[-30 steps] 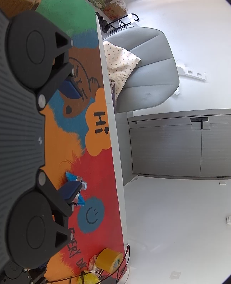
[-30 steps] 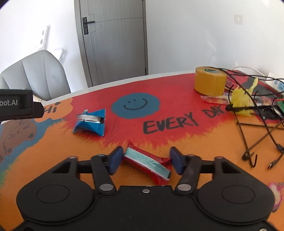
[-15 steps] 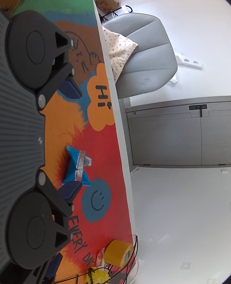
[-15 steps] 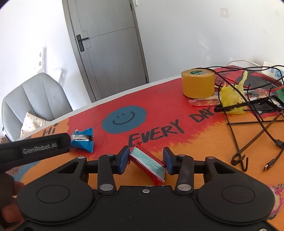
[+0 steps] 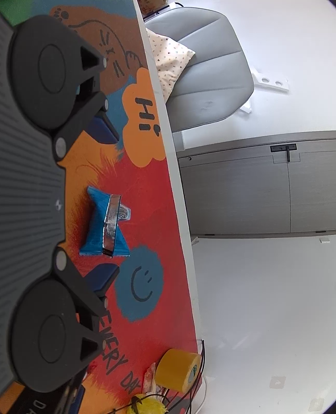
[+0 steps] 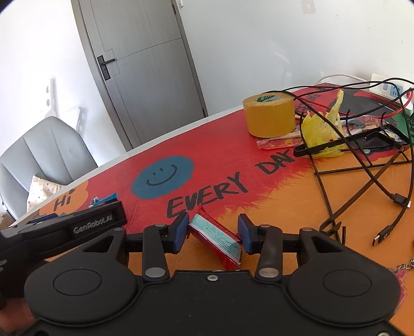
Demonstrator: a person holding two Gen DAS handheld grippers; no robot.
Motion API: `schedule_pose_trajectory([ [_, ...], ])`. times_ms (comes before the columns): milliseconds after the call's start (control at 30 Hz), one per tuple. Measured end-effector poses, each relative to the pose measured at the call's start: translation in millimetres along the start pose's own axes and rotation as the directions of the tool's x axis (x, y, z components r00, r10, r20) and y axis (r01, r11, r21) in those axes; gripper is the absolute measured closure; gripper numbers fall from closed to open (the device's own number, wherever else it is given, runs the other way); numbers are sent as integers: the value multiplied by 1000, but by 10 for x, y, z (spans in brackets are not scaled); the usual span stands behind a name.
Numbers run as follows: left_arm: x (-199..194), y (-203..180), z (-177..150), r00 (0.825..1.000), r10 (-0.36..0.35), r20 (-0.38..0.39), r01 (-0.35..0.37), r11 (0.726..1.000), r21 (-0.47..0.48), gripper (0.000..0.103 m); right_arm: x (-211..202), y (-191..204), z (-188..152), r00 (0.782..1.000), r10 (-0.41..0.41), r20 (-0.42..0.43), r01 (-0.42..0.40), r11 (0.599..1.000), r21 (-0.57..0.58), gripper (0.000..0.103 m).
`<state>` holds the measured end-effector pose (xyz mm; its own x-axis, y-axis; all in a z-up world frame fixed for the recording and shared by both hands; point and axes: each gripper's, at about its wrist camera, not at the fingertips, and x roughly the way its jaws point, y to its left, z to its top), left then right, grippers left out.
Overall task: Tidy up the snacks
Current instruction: 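Grasp the red wrapper bar with the right gripper while the left grasps the blue candy pack, then carry both packs over the cardboard box and open both grippers to drop them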
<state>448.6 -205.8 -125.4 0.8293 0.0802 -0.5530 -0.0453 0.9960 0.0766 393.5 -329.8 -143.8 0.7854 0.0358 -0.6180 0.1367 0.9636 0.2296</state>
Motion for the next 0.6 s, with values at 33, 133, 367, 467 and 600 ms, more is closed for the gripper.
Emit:
schedule_pose_trajectory([
  [33, 2, -9, -10, 1000, 6, 5, -6, 1000, 3, 6, 3, 1, -1, 1000, 2, -4, -2, 1000, 2, 60],
  [133, -5, -34, -25, 1000, -8, 13, 8, 1000, 8, 14, -14, 5, 3, 1000, 6, -2, -6, 1000, 4, 60],
  [367, -44, 23, -28, 999, -30, -22, 30, 999, -24, 66, -14, 15, -4, 1000, 14, -6, -14, 1000, 1, 60],
  [467, -128, 64, -26, 1000, -25, -15, 25, 999, -23, 70, -25, 28, -6, 1000, 13, -2, -13, 1000, -3, 60],
  [600, -261, 149, -19, 999, -24, -22, 23, 999, -40, 71, -73, 68, -3, 1000, 19, 15, -18, 1000, -19, 60],
])
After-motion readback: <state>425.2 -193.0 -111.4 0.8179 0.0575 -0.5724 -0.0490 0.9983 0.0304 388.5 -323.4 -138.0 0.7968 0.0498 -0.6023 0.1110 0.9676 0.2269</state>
